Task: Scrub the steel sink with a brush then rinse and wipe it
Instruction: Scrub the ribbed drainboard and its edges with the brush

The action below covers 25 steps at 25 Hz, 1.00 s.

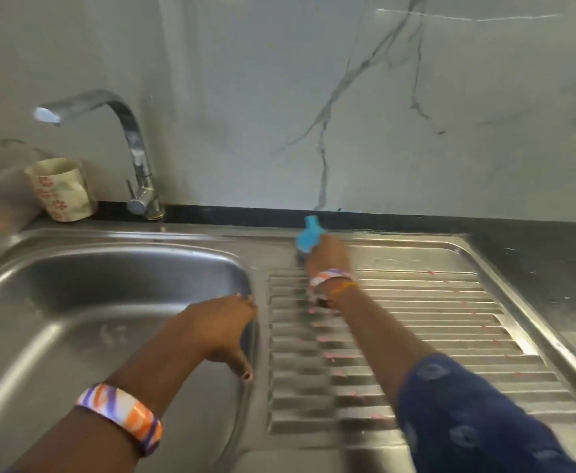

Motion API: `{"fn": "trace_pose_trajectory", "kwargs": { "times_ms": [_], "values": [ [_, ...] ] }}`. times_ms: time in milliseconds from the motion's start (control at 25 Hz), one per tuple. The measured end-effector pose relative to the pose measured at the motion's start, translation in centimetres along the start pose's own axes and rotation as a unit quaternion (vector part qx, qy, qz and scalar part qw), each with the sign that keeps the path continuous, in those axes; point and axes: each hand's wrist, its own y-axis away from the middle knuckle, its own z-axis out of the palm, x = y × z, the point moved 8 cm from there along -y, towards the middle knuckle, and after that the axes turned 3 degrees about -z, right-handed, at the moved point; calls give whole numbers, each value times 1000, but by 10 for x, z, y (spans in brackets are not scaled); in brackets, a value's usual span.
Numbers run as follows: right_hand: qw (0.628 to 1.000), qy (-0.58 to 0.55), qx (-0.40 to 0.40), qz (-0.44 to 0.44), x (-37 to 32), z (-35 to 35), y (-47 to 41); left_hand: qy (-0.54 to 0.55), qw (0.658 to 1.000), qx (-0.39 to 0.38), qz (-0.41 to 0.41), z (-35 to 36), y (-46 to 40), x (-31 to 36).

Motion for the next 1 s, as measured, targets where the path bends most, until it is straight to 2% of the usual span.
{"fn": "trace_pose_trajectory", "kwargs": {
  "times_ms": [120,240,360,440,520,640,760,840,920,1000],
  "values": [
    [986,-2,-116,-122,-76,65,12,8,999,-13,-29,6,-4,-3],
    [977,32,-161,-133,-62,59,-2,23,1000,-5,-17,7,-6,0],
    [995,43,-93,8,34,-15,-33,56,998,0,-4,14,-7,-2],
    [988,62,-35,135,95,-71,-36,71,997,20,-22,14,-8,-25],
    [978,77,2,194,114,-91,-27,60,995,50,-54,9,-14,-60],
    [992,45,33,112,44,-27,-20,41,990,92,-96,-2,-33,-116],
    [999,-30,-34,-10,-76,84,0,30,987,100,-126,-4,-62,-160],
    [994,-41,-86,-60,-127,125,14,29,985,103,-136,-2,-78,-181],
    [994,3,-100,-45,-123,122,10,28,987,103,-124,1,-87,-197],
    [998,32,-54,9,-85,82,6,19,990,99,-95,4,-88,-204]
  ]
}}
